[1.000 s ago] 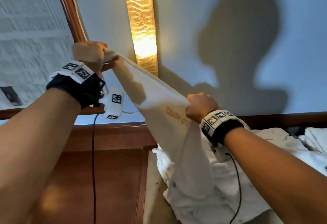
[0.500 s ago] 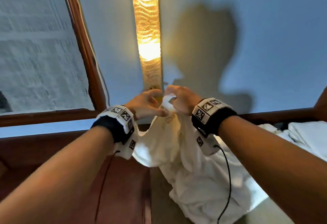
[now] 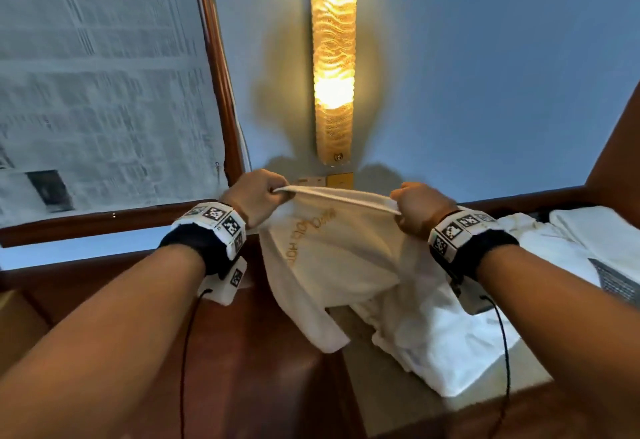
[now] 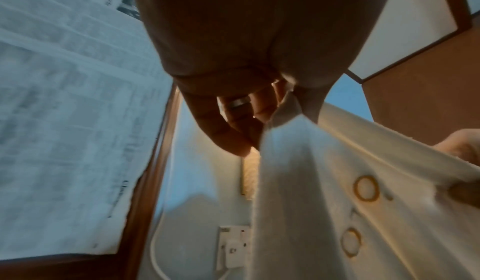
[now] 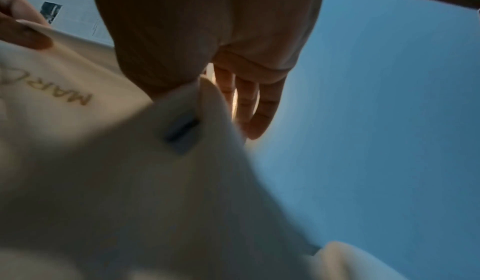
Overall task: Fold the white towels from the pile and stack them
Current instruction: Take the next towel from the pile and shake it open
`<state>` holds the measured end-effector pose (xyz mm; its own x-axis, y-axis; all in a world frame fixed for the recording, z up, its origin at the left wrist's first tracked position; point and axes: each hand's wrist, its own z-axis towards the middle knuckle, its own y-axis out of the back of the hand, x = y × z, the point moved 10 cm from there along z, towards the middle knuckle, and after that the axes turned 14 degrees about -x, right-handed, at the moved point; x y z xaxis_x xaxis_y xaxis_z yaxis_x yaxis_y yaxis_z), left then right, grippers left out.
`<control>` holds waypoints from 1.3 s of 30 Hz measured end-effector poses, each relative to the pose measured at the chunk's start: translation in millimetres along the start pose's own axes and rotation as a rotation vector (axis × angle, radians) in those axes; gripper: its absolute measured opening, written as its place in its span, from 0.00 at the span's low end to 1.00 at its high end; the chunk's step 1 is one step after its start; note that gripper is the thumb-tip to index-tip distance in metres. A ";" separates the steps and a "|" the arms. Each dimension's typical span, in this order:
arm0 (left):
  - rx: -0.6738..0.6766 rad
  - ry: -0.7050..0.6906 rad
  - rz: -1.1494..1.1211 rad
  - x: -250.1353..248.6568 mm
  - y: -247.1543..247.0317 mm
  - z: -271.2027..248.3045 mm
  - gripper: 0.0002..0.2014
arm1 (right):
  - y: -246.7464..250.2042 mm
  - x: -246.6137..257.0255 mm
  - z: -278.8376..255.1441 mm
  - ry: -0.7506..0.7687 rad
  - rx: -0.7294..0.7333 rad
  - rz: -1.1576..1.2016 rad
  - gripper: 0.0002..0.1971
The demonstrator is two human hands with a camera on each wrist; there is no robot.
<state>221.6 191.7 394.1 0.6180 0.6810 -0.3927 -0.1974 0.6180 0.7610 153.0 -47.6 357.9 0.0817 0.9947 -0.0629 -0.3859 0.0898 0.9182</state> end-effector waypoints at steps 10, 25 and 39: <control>-0.066 0.341 0.176 98.5 45.9 -50.8 0.17 | 48.7 -25.8 -26.9 -0.311 -0.302 0.477 0.11; -0.025 0.102 0.114 -22.4 -22.3 -68.7 0.24 | -1.8 114.2 -52.0 0.058 -0.010 0.478 0.11; -0.085 0.423 0.223 75.8 11.2 -83.0 0.28 | -28.4 -15.7 -39.4 -0.177 -0.056 0.497 0.14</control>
<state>203.0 282.8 330.0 0.1936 0.8898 -0.4134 -0.3619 0.4564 0.8128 126.5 -63.8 317.5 0.0283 0.8946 0.4460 -0.4652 -0.3831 0.7980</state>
